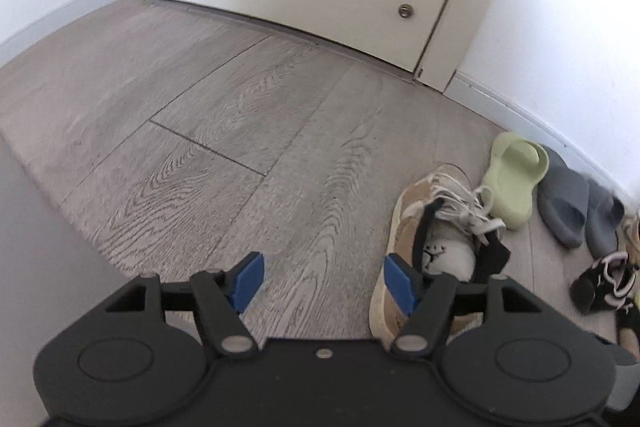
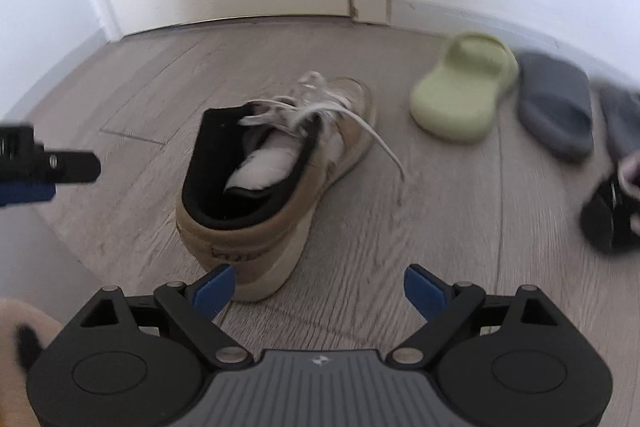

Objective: Organize scattered shoes
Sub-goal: 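Lift the tan sneaker with the left gripper and carry it toward the door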

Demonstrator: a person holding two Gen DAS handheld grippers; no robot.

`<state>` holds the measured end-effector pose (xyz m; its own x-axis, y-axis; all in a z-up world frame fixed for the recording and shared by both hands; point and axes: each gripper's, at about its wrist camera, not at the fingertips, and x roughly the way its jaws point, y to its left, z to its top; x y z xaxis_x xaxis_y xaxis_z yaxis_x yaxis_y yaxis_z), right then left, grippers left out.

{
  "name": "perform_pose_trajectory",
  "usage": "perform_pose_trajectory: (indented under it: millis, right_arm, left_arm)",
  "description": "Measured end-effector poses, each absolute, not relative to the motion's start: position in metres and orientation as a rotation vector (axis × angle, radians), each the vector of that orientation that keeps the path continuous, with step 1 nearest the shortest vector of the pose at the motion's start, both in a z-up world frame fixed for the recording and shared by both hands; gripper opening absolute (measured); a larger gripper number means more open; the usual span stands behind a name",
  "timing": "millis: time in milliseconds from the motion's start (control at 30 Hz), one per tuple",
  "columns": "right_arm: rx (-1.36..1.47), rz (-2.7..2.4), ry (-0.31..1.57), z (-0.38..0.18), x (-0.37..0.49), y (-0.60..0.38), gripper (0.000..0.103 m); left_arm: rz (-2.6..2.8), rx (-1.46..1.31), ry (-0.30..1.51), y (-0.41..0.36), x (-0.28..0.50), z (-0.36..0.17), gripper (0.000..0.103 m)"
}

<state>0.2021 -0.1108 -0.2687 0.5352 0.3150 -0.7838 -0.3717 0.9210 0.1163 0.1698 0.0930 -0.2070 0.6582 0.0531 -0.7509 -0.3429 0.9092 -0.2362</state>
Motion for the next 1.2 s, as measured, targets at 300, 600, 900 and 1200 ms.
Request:
perform_pose_trajectory:
  millis: [300, 600, 900, 1200]
  right_arm:
    - [-0.136, 0.562, 0.926, -0.274, 0.215, -0.069, 0.077]
    - [-0.15, 0.659, 0.921, -0.272, 0.237, -0.007, 0.078]
    - [0.185, 0.658, 1.011, -0.245, 0.236, -0.082, 0.102]
    - [0.283, 0.535, 0.918, -0.236, 0.234, -0.122, 0.103]
  left_arm:
    - [0.244, -0.481, 0.819, 0.118, 0.171, -0.212, 0.067]
    - [0.257, -0.575, 0.815, 0.14, 0.173, -0.217, 0.067]
    - [0.226, -0.51, 0.793, 0.126, 0.174, -0.211, 0.067]
    - [0.229, -0.466, 0.781, 0.116, 0.173, -0.207, 0.067]
